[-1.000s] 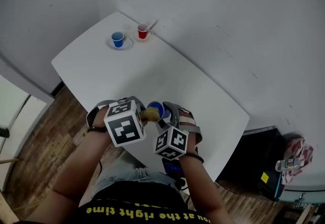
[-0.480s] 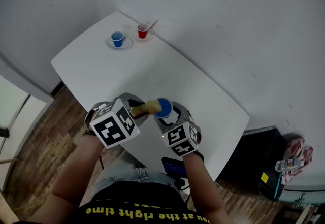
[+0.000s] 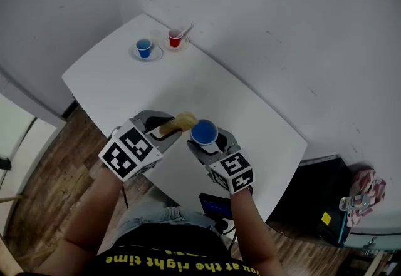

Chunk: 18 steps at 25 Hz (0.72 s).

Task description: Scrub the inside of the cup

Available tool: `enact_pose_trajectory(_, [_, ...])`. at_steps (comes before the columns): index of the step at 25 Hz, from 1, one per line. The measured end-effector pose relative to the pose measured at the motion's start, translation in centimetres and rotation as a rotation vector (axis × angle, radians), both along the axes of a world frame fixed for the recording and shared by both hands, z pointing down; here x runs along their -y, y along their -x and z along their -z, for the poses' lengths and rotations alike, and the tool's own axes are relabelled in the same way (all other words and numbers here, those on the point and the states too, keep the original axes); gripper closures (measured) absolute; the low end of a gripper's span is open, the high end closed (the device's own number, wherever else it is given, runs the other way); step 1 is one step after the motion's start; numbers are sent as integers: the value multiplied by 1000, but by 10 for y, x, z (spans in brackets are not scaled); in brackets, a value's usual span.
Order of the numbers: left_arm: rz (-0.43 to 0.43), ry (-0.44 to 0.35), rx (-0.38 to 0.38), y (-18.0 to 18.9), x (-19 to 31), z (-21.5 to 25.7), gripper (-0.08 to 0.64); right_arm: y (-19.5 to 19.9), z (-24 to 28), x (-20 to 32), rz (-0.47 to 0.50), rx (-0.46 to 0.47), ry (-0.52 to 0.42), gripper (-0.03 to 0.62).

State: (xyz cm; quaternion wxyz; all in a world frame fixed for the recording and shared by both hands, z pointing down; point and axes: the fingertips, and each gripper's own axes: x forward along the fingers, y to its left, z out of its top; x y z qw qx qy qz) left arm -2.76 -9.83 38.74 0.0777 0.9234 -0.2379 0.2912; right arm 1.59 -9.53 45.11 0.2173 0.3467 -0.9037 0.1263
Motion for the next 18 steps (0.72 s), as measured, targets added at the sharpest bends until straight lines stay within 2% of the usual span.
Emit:
enact_pose_trajectory(8, [89,86,-199,7,0,3,437,6,29,1,2,233,36,323])
enact_pose_trajectory(14, [117,210,-363,4,-4,4,437,10,39,0,16,293,43,324])
enact_pose_trajectory(18, [122,248,-432,3,-6,5,438,14,44,-2,25,332,52,324])
